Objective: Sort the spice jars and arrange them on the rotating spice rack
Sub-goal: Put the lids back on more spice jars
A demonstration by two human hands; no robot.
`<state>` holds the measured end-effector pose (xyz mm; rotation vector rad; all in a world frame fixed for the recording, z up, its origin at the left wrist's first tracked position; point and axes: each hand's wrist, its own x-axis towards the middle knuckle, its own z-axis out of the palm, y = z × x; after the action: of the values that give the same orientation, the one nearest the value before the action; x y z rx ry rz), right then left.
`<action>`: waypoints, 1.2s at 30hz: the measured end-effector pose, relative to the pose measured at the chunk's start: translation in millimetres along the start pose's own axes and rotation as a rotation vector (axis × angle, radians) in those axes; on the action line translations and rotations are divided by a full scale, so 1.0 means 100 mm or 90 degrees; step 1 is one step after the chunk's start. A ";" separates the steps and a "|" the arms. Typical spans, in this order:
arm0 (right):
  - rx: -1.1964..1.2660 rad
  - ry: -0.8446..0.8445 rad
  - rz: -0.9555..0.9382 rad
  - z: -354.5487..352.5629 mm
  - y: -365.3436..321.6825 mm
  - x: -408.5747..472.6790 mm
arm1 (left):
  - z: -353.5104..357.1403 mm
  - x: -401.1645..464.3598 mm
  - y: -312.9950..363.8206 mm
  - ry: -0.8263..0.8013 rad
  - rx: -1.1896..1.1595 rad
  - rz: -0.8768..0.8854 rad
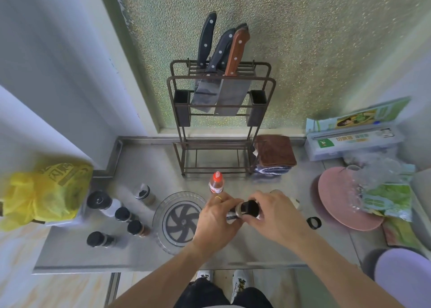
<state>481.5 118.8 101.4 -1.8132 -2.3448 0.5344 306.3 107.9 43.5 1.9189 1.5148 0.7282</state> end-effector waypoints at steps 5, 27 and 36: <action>0.028 -0.029 -0.006 0.07 0.03 0.00 | 0.01 -0.07 -0.07 -0.020 0.014 0.010; -0.018 -0.072 0.093 -0.12 -0.06 -0.03 | -0.04 -0.03 0.02 -0.022 0.021 0.041; 0.017 -0.086 0.060 -0.05 0.01 -0.03 | -0.02 -0.05 -0.02 -0.019 0.026 0.021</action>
<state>485.2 117.0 105.9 -1.9405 -2.3322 0.7198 302.5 103.5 43.3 1.9806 1.4949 0.6850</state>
